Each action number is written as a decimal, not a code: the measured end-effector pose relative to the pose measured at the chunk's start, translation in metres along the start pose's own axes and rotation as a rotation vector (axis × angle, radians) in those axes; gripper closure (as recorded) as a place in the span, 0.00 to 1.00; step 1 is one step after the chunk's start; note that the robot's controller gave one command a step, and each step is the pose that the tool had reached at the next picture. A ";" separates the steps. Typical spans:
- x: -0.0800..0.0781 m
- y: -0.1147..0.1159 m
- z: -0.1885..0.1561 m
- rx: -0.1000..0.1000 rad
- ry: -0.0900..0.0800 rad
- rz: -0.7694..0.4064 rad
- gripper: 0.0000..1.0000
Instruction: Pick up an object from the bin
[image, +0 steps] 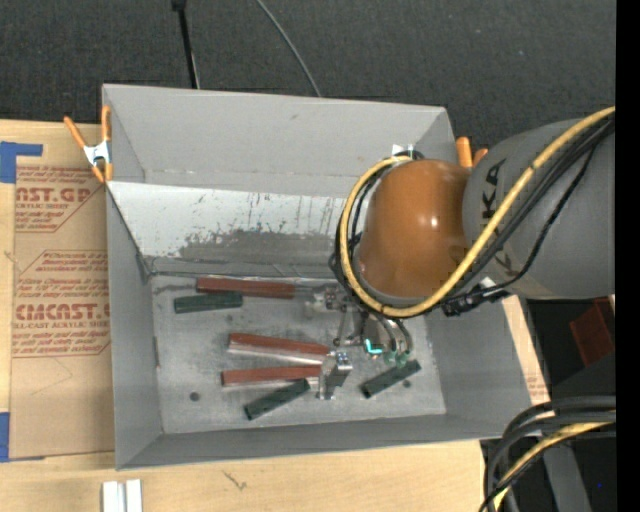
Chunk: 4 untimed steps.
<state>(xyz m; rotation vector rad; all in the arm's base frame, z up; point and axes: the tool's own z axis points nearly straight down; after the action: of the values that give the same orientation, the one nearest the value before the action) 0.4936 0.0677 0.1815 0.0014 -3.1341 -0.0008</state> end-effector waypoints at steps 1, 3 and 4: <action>-0.002 0.000 -0.003 -0.001 -0.008 0.001 0.00; -0.040 -0.033 0.031 0.000 -0.004 0.005 0.00; -0.064 -0.011 0.108 0.002 -0.001 -0.191 1.00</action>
Offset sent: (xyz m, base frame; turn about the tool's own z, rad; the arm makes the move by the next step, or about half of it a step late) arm 0.0114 0.0020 -0.1115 -0.0594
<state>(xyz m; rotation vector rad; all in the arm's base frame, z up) 0.5567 0.0565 0.0730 0.3006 -3.1206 0.0012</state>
